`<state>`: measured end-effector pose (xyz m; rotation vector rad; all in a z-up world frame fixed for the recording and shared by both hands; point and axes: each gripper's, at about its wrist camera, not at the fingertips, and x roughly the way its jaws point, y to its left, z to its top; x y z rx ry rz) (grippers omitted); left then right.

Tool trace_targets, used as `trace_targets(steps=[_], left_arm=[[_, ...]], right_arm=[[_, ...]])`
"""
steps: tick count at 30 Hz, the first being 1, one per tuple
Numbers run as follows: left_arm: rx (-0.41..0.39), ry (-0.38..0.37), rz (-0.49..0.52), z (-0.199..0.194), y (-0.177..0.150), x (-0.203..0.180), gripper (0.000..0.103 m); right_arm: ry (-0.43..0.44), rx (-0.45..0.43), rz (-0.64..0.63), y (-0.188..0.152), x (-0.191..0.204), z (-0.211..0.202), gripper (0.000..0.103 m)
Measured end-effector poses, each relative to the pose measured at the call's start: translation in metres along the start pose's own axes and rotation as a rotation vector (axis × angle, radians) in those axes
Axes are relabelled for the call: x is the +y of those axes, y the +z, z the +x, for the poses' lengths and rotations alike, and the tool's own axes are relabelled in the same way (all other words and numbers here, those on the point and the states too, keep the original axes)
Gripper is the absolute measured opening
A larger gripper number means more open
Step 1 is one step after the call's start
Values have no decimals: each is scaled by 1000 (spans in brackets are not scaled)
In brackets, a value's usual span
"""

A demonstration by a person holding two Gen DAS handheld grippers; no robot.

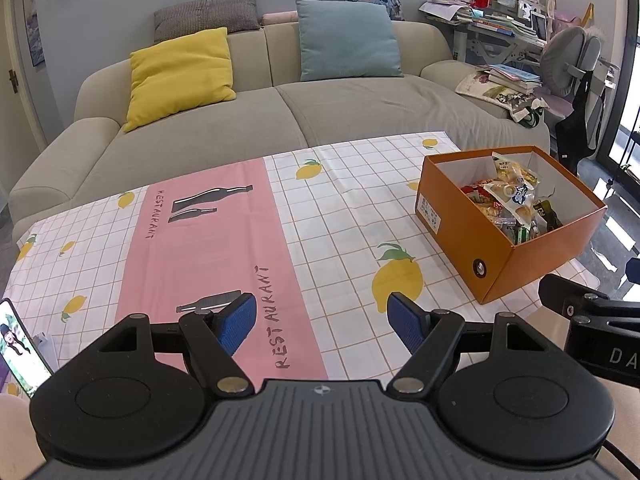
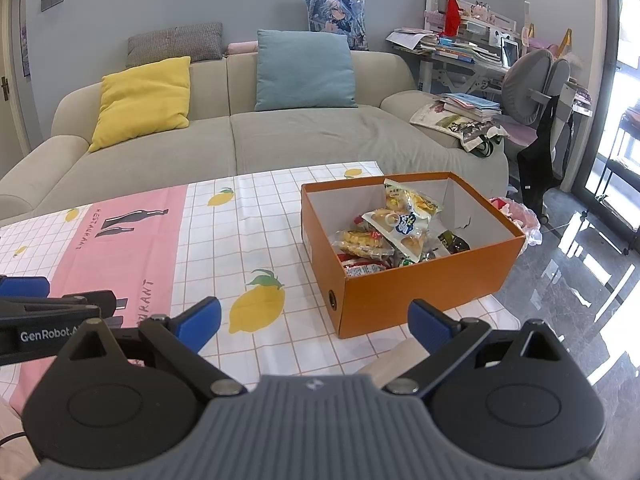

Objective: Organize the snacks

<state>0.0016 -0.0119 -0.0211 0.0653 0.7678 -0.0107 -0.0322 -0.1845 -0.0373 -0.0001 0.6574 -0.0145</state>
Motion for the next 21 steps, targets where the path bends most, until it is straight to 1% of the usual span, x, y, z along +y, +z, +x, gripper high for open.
trace_targets(steps=[21], left_arm=[[-5,-9,-7,-3,1,-2,87]], right_arm=[[8,18,2,-4,-1,3,97]])
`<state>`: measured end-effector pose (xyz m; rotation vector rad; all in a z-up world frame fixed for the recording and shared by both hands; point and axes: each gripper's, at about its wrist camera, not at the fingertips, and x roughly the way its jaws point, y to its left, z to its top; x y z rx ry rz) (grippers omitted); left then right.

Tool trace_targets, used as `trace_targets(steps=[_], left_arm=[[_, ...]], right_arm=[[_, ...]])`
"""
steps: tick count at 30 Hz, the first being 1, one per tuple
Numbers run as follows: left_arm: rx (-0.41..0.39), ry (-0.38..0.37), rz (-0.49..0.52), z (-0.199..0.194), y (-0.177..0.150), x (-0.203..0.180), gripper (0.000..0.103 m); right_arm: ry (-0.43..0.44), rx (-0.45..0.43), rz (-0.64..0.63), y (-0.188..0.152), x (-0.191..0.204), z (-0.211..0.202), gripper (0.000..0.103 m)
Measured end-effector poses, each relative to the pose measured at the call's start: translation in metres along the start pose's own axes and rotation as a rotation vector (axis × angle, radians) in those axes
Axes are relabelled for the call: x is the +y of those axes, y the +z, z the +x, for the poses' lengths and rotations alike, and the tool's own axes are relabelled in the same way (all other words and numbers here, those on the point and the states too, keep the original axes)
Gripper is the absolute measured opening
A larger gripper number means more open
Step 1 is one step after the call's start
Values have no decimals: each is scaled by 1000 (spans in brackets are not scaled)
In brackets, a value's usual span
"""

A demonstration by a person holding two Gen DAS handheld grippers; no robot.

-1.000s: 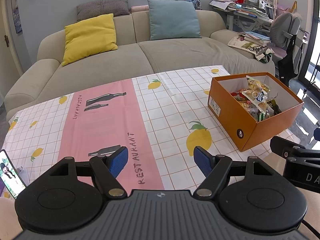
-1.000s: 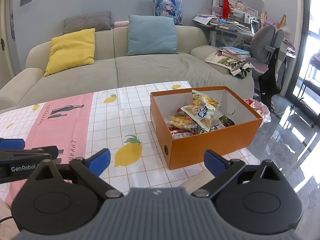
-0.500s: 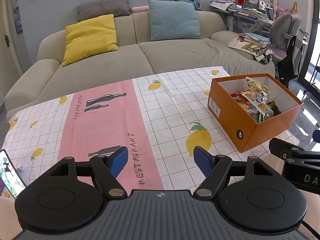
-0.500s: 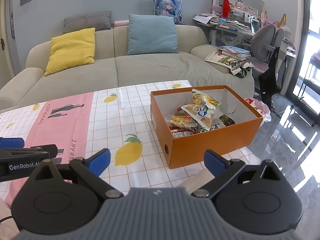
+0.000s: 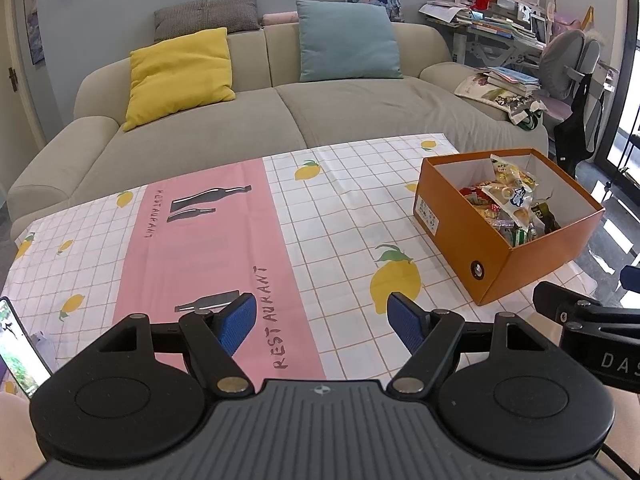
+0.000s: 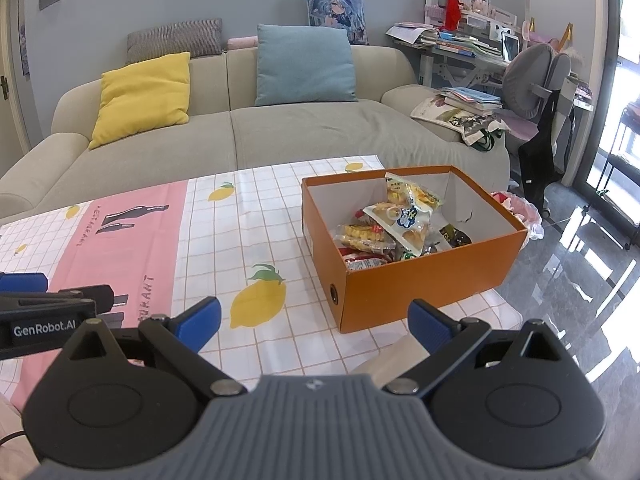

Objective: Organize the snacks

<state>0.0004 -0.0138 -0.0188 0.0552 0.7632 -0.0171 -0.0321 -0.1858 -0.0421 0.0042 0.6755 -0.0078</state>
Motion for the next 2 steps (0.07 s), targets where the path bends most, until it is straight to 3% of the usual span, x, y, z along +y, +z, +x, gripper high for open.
trace_targets(steps=[2], left_arm=[[-7,-1,-5,-2,1,-1,87]], right_arm=[[1,1,0,1,-1,0,97]])
